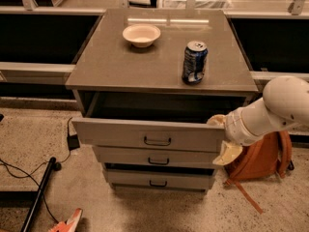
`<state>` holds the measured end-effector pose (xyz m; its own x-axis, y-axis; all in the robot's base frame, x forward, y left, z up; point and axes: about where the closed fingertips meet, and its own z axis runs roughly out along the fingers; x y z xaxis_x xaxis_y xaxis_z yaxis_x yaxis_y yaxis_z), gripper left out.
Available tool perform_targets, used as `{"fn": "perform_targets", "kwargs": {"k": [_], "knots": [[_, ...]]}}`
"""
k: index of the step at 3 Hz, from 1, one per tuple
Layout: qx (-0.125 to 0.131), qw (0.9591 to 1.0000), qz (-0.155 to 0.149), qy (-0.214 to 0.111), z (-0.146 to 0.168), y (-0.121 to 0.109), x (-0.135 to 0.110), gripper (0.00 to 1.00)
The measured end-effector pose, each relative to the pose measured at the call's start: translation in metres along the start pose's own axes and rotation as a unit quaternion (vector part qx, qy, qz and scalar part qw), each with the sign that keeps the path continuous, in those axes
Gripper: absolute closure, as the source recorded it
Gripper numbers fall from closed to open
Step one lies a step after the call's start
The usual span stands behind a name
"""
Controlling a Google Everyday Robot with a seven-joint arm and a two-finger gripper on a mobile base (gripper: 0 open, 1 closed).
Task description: Open top drawer
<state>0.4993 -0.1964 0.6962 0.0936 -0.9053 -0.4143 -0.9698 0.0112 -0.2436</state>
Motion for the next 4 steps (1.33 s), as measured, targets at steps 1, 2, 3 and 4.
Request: {"fn": "perform_targets", "kwargs": {"k": [1, 2, 3, 4], "knots": [[0.006, 0.9999, 0.007, 0.005, 0.013, -0.019, 0.003, 0.25], [0.012, 0.9997, 0.021, 0.011, 0.023, -0.037, 0.011, 0.25], [0.005, 0.9991, 0.04, 0.016, 0.038, -0.046, 0.021, 0.35], [-0.004, 0.9988, 0.046, 0.015, 0.045, -0.05, 0.024, 0.53]]}}
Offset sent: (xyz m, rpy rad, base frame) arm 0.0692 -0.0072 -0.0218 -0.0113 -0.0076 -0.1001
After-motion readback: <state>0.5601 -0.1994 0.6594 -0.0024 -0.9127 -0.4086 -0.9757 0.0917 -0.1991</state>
